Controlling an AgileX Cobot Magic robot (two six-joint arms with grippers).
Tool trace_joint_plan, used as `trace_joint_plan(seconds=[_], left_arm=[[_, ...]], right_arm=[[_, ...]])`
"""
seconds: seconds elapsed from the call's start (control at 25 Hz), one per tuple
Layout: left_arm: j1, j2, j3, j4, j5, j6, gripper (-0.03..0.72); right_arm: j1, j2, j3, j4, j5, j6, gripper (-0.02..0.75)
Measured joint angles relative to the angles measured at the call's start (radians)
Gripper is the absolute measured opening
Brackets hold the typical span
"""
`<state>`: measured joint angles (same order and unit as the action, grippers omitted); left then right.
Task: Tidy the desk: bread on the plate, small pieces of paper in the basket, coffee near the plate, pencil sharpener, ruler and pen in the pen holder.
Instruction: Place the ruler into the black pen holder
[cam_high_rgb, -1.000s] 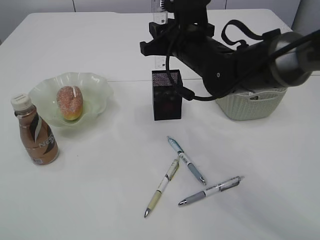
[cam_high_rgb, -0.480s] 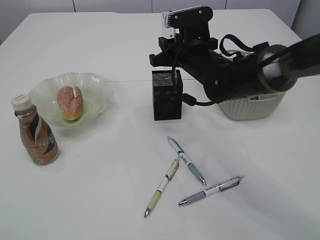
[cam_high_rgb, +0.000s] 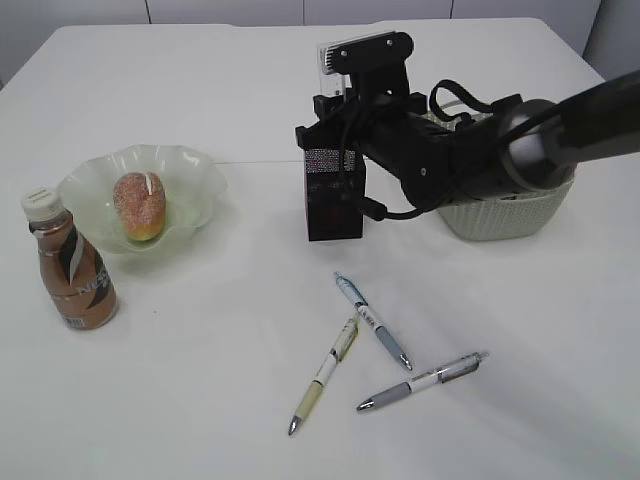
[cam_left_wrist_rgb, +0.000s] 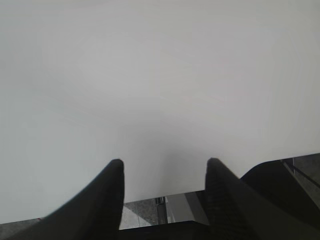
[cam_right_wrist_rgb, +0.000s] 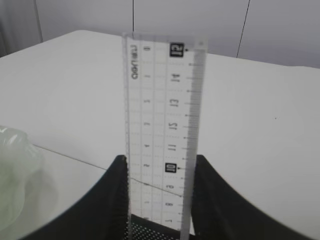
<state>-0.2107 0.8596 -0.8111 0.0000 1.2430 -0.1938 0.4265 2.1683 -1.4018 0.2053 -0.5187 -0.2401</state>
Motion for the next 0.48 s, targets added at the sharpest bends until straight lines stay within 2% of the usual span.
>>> trace_joint_plan(seconds=[0.24, 0.48], left_arm=[[0.000, 0.000, 0.000, 0.000, 0.000, 0.000, 0.375], [0.000, 0.000, 0.000, 0.000, 0.000, 0.000, 0.372]], right_arm=[[0.000, 0.004, -0.004, 0.000, 0.027, -0.002, 0.286], [0.000, 0.004, -0.008, 0.000, 0.039, -0.002, 0.326]])
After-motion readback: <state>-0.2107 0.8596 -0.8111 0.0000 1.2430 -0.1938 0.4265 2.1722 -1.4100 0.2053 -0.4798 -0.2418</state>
